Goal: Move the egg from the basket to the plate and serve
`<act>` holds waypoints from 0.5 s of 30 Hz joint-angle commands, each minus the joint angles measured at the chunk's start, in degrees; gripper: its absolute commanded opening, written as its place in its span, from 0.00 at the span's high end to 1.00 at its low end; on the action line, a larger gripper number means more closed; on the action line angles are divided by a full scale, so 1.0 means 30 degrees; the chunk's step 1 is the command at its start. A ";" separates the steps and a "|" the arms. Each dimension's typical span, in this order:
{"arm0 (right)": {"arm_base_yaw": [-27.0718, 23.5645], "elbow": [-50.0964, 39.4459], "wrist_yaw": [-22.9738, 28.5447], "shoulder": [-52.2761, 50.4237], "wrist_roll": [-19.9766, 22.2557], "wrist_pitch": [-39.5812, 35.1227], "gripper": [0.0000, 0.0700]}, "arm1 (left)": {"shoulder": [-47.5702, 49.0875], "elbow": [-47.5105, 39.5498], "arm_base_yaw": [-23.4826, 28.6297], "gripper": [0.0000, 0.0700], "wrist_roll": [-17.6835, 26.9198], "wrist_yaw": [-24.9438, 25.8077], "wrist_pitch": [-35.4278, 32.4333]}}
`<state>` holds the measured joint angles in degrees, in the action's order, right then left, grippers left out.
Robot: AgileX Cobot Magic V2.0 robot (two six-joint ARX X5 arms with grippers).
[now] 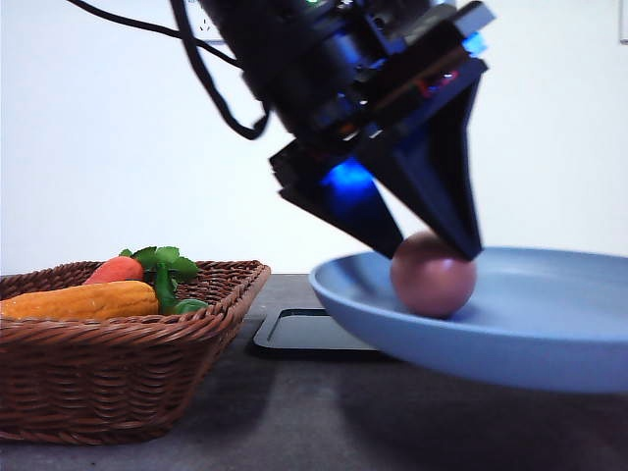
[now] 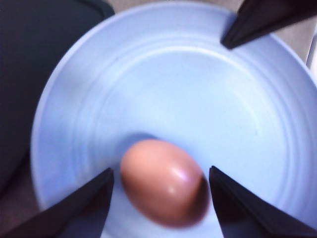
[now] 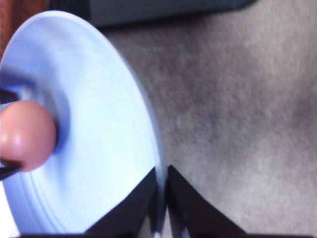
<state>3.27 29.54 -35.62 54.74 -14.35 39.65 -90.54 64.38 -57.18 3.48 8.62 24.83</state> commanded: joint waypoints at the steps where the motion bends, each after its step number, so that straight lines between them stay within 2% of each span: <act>1: -0.0015 0.0456 -0.0199 0.0714 0.0053 -0.0347 1.00 | 0.0816 0.0804 -0.0062 0.43 0.0159 -0.0030 0.0165; 7: -0.0022 0.2009 -0.0204 0.4019 0.0087 -0.1720 1.00 | 0.3969 0.0845 0.0546 0.43 0.0481 -0.0036 0.2414; 15: -0.0029 0.6161 -0.0188 0.9516 0.0013 -0.3677 1.00 | 0.8979 0.0845 0.1418 0.44 0.0346 -0.0086 0.4826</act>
<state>3.21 46.35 -35.53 81.39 -14.35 29.40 -64.04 66.00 -52.57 3.93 8.60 39.39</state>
